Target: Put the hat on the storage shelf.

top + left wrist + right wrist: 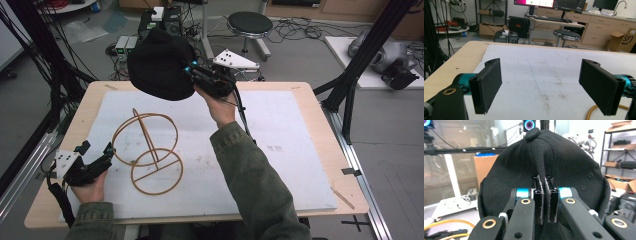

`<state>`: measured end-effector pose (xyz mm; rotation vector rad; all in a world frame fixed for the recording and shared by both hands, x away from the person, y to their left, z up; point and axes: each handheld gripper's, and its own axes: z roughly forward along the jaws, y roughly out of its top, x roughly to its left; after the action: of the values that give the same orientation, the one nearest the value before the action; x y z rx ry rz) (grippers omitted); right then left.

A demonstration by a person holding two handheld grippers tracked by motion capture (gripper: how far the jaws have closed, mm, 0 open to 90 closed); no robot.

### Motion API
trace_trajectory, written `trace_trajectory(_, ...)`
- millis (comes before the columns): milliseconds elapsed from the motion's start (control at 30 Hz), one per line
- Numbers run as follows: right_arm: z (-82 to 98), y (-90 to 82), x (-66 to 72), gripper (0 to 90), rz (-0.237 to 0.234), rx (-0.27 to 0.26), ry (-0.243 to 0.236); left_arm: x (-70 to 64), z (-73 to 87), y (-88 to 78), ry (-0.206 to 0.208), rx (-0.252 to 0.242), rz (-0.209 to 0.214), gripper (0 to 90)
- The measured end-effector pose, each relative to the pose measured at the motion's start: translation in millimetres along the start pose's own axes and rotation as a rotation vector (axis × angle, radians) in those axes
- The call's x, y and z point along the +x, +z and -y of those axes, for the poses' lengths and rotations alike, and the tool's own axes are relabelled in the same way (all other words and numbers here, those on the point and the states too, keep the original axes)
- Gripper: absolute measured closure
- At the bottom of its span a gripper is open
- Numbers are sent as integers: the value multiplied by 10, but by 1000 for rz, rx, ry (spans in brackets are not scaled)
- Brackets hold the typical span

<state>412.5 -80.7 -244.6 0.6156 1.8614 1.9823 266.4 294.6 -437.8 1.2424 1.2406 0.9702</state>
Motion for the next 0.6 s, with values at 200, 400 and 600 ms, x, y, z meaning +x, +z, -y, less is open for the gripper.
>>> trace_trajectory(200, -50, -39, 130, 880, -95, -9, 20, -5, -3, -4, 4, -4, -5, 188)
trace_trajectory(400, -87, -56, 251, 880, -159, -20, 28, -9, -4, -6, -3, -4, -6, 188)
trace_trajectory(600, -123, -80, 384, 880, -231, -11, 22, 0, -6, -13, 0, -3, -8, 188)
